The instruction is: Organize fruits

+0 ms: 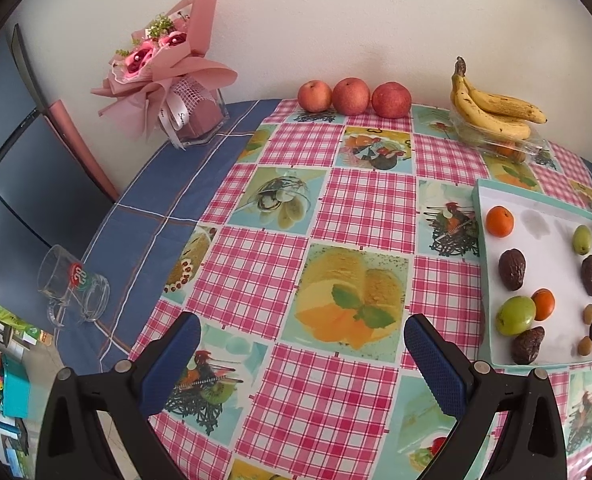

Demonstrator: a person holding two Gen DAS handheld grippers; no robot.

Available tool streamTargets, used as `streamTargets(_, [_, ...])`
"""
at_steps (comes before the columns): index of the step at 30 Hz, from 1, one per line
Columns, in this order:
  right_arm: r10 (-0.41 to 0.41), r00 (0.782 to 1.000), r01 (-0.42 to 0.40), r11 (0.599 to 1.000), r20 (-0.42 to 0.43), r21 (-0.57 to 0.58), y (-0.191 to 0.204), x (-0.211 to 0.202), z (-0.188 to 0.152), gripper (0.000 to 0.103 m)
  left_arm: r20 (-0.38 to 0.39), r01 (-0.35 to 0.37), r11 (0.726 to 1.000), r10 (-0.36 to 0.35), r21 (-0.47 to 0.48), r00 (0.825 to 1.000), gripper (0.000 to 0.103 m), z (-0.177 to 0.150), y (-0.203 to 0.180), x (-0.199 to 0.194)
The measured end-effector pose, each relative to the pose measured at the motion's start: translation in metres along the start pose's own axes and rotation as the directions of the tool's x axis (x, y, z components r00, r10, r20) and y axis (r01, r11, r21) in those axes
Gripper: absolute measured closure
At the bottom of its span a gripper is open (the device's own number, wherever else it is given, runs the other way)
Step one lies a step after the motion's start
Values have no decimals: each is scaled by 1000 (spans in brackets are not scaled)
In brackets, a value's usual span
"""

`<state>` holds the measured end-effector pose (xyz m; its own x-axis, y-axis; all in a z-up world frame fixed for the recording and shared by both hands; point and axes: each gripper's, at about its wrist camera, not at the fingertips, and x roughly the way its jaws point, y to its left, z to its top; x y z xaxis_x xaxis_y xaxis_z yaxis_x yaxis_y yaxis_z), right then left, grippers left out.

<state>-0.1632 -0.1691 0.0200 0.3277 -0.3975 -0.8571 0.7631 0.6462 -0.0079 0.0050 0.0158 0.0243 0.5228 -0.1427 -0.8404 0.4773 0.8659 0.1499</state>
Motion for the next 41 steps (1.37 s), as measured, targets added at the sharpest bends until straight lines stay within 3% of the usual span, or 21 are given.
streamTargets(21, [-2, 1000, 2, 1000, -26, -13, 0, 5, 0, 13, 9, 18, 1000, -18, -2, 1000, 0, -1, 0, 0])
streamTargets(41, [7, 996, -10, 1000, -94, -24, -1, 20, -3, 13, -87, 43, 999, -45, -21, 995, 0, -7, 0, 19])
